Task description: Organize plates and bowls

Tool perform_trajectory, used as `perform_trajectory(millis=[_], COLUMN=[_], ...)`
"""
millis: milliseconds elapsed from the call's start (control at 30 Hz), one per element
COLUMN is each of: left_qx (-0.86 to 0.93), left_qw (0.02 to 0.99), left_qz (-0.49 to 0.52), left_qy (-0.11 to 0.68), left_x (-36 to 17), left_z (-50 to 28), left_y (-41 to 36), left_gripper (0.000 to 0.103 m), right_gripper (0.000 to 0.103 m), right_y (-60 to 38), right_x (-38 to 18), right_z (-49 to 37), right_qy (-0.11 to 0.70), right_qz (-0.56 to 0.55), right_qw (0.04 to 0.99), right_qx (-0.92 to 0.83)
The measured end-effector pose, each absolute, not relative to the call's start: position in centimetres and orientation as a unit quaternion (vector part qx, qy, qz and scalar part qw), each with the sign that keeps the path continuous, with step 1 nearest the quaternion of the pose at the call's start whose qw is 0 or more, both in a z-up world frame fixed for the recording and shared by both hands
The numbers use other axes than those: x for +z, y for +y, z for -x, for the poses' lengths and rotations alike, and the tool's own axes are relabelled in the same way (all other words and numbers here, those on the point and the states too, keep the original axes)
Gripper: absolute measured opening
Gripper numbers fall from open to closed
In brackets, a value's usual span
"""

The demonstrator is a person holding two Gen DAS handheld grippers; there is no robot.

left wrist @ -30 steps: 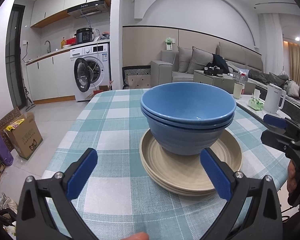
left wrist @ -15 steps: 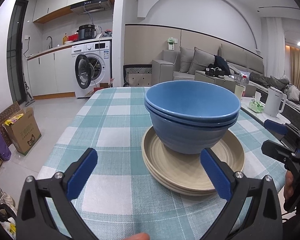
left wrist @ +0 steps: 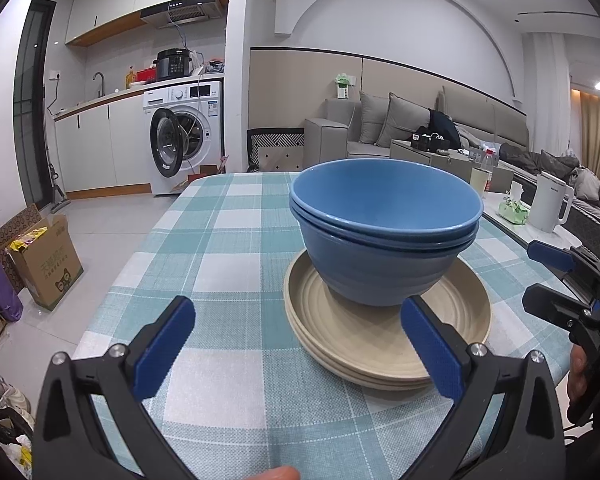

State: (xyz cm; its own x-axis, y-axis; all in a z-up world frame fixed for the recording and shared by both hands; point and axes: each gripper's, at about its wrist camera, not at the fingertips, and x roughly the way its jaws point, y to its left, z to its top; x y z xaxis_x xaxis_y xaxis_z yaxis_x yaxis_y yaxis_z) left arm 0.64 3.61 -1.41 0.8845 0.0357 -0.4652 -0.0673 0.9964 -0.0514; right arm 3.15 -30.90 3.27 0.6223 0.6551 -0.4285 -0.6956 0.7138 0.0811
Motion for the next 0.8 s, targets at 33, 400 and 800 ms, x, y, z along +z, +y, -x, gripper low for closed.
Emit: perform_trajectory(millis=[33,400,800], left_qx=[0.027,0.027,0.027], left_qw=[0.97,0.97,0.97], left_qz=[0.033,0.034,0.034], left_qy=[0.239,0.239,0.239], left_x=[-1.41,-1.46,-1.45], left_z=[-0.64,-0.67,-0.65], left_y=[3.6,3.58,3.6], left_gripper=[0.103,0.103,0.103], right_gripper=[0.102,0.102,0.102], right_y=[-30.97,-30.6,-30.34], right_x=[3.32,3.04,2.95], right_z=[-3.12,-2.72,-2.63], right_qy=[0.218,0.219,0.22], right_qz=[0.047,0.05,0.053], right_qw=[0.9,0.897,0.896], right_qx=[0.374,0.38,0.382])
